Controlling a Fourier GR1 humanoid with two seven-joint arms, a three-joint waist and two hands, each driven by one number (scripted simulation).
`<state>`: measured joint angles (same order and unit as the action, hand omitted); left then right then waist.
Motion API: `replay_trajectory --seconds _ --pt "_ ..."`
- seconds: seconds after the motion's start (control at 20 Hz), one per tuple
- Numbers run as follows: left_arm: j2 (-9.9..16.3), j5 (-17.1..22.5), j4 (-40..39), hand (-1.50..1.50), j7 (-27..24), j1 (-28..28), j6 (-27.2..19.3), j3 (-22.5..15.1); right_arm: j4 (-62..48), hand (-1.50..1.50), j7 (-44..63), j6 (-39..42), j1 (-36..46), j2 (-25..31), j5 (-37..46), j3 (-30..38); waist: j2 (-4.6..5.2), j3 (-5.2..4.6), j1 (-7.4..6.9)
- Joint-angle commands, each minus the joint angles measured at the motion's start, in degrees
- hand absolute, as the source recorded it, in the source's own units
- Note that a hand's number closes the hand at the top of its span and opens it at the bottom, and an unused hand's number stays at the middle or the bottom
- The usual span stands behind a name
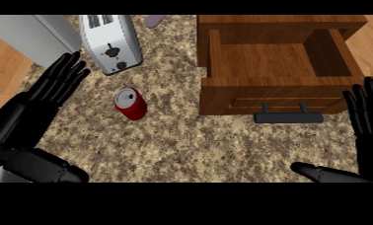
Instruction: Pick up the can, place it into the drawer and close the drawer
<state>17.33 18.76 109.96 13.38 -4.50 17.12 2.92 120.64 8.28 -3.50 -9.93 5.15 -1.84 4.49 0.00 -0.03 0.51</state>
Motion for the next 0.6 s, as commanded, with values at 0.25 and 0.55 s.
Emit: replay_trajectory --seconds 0.25,0.55 --pt "3.9 7.7 0.4 -1.5 5.9 -0.2 5.7 7.1 -0.7 -1.5 -3.1 7.4 -4.8 2.9 -9.6 10.7 -0.05 0.04 -0.28" --pt "3.8 13.1 1.0 -1.5 7.2 3.0 6.9 12.4 2.9 -1.5 -1.3 10.5 -8.4 3.3 -13.2 14.3 -0.11 0.03 -0.34"
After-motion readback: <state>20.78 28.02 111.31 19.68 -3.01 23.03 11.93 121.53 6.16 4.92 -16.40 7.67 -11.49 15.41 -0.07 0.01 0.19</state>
